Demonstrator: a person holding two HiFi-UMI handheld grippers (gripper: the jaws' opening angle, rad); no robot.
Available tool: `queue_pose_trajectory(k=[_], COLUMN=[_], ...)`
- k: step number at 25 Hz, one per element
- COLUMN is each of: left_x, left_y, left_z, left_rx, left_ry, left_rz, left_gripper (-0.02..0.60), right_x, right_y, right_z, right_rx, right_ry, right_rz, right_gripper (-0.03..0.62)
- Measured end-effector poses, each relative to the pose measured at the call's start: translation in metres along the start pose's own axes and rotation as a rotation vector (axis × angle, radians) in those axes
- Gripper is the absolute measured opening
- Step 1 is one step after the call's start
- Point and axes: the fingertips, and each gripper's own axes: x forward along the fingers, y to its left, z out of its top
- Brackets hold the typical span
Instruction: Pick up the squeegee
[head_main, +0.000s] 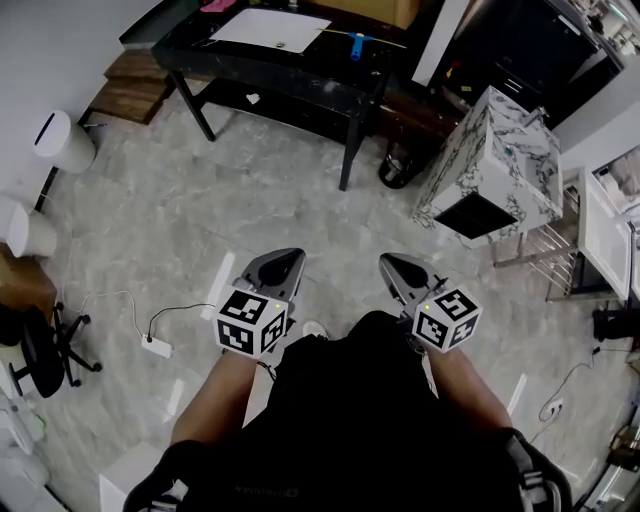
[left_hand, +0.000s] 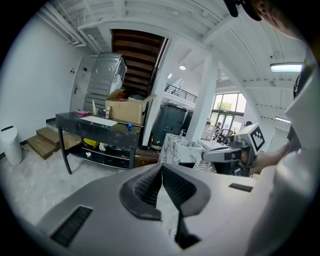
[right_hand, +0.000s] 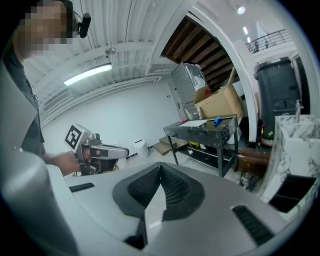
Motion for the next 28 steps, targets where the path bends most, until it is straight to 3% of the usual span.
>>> queue_pose_trajectory(k=[5,13,28], left_x=[0.007,0.033,0.143], left_y=[0.008,0.018,0.043], left_z=[0.004,0.008,0.088], left_rx=[-0.011,-0.026,0.028], left_ry=[-0.01,0.008,-0.009], left_rz=[-0.017,-0.012,0.016], left_gripper=[0.017,0.017,0.017], right_x=[0.012,0.04,0.078], right_y=[-0.008,-0.017,-0.137], right_z=[0.015,0.004,0.088], right_rx=[-0.014,-0.046,-0.027], right_ry=[-0.009,0.046,-0.04], right_rz=[-0.019,0.019,0.008], right_gripper=[0.009,0.009,0.008])
